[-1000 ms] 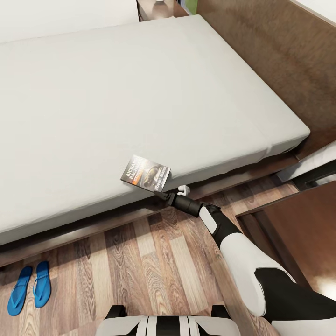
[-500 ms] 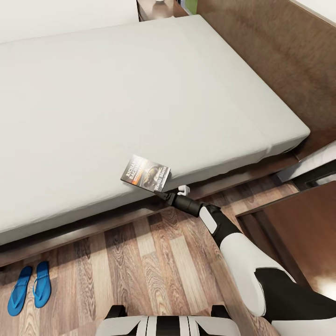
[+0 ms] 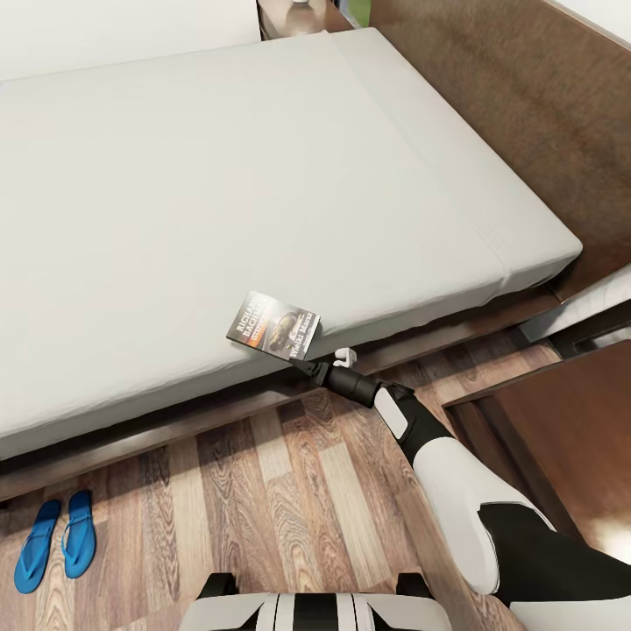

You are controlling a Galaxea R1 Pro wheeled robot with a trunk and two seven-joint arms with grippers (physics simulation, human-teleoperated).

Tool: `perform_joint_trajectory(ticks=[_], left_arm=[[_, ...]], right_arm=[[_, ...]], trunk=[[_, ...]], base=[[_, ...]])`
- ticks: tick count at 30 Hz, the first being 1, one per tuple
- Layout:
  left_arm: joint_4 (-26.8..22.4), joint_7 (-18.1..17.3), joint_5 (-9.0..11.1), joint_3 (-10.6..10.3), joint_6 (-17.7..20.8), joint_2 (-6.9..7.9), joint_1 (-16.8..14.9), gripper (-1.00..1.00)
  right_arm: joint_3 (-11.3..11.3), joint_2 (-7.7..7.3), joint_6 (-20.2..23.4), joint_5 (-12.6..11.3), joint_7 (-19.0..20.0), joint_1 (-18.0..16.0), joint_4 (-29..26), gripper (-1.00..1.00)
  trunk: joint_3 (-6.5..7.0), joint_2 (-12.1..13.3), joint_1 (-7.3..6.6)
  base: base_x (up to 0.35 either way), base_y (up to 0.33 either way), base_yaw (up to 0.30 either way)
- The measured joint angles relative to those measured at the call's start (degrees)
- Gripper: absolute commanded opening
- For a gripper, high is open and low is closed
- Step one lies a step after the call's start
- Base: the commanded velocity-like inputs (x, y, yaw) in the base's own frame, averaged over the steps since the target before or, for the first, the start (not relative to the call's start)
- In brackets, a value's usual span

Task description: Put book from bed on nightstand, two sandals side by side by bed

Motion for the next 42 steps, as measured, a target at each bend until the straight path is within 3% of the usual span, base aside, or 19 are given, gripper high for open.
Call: perform_joint_trajectory(ticks=[42], left_arm=[[0.0, 0.0, 0.0, 0.0, 0.0, 0.0, 0.0, 1.0]], right_arm=[[0.0, 0.0, 0.0, 0.0, -0.1, -0.5, -0.2, 1.0]], trunk=[[0.0, 0.0, 0.0]], base=[[0.0, 0.0, 0.0]])
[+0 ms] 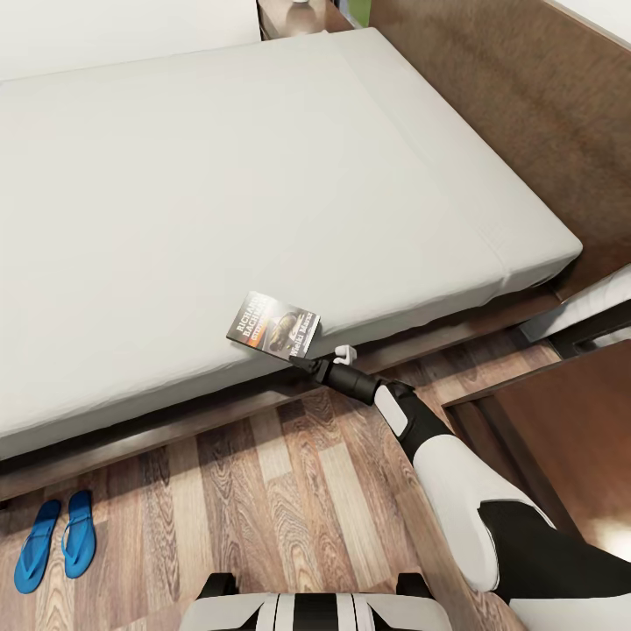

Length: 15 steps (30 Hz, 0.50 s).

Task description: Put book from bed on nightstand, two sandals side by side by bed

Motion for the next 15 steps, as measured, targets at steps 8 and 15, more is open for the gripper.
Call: perform_joint_trajectory(ticks=[8, 15], left_arm=[[0.0, 0.0, 0.0, 0.0, 0.0, 0.0, 0.0, 1.0], [0.0, 0.0, 0.0, 0.0, 0.0, 0.0, 0.0, 1.0]], right_arm=[[0.0, 0.0, 0.0, 0.0, 0.0, -0.1, 0.0, 1.0], [0.0, 0.0, 0.0, 0.0, 0.0, -0.3, 0.0, 1.0]], trunk=[[0.0, 0.0, 0.0], [0.0, 0.0, 0.0]], base=[[0.0, 0.0, 0.0], [0.0, 0.0, 0.0]])
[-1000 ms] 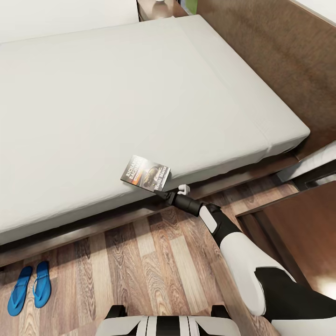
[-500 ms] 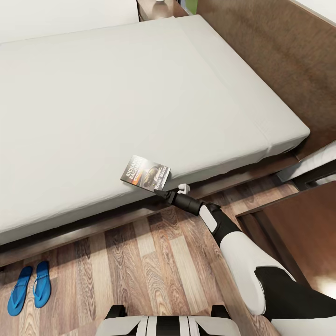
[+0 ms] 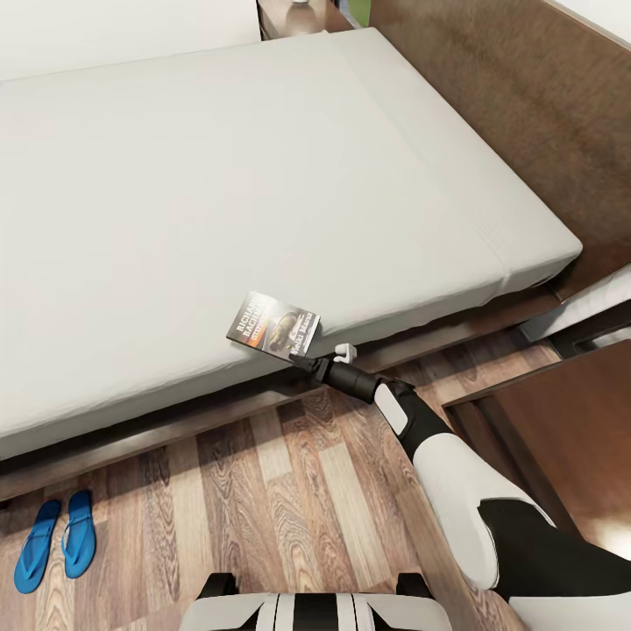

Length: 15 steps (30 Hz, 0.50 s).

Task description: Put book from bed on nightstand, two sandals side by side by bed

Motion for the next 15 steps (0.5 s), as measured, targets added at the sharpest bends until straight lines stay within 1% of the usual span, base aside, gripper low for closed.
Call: perform_joint_trajectory(ticks=[15], left_arm=[[0.0, 0.0, 0.0, 0.0, 0.0, 0.0, 0.0, 1.0]], right_arm=[[0.0, 0.0, 0.0, 0.0, 0.0, -0.1, 0.1, 1.0]], trunk=[[0.0, 0.0, 0.0]], base=[[0.0, 0.0, 0.0]])
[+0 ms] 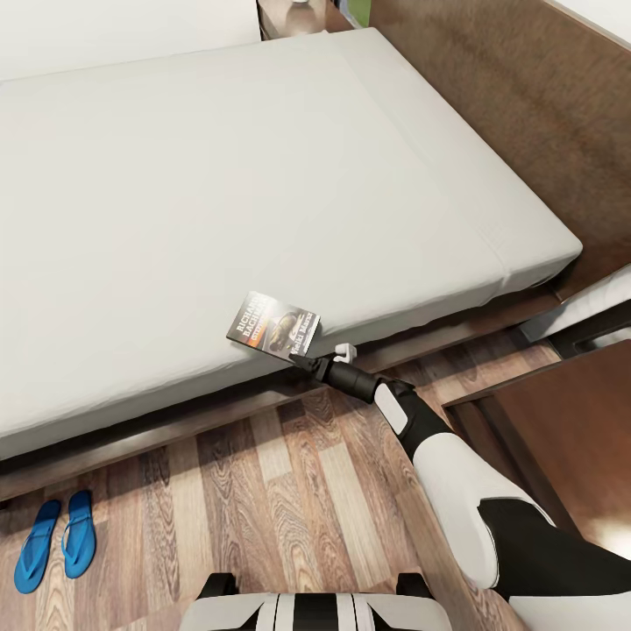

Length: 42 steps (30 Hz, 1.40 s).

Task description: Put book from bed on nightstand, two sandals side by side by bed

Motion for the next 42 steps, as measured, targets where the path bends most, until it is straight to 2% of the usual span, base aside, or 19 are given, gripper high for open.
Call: perform_joint_trajectory(ticks=[2, 3, 25, 30, 42], left_arm=[[0.0, 0.0, 0.0, 0.0, 0.0, 0.0, 0.0, 1.0], [0.0, 0.0, 0.0, 0.0, 0.0, 0.0, 0.0, 1.0], [0.0, 0.0, 0.0, 0.0, -0.1, -0.02, 0.0, 1.0], [0.0, 0.1, 0.0, 0.0, 0.0, -0.62, 0.0, 1.0], [0.1, 0.2, 0.1, 0.0, 0.0, -1.04, 0.0, 1.0]], right_arm=[[0.0, 0.0, 0.0, 0.0, 0.0, 0.0, 0.0, 1.0], [0.0, 0.0, 0.0, 0.0, 0.0, 0.0, 0.0, -1.0], [0.0, 0.0, 0.0, 0.1, 0.0, 0.0, 0.0, -1.0], [0.0, 0.0, 0.0, 0.1, 0.0, 0.0, 0.0, -1.0], [0.0, 0.0, 0.0, 0.0, 0.0, 0.0, -0.1, -1.0]], trunk=[[0.0, 0.0, 0.0], [0.0, 0.0, 0.0], [0.0, 0.0, 0.0], [0.0, 0.0, 0.0], [2.15, 4.8, -2.63]], base=[[0.0, 0.0, 0.0], [0.0, 0.0, 0.0], [0.0, 0.0, 0.0], [0.0, 0.0, 0.0], [0.0, 0.0, 0.0]])
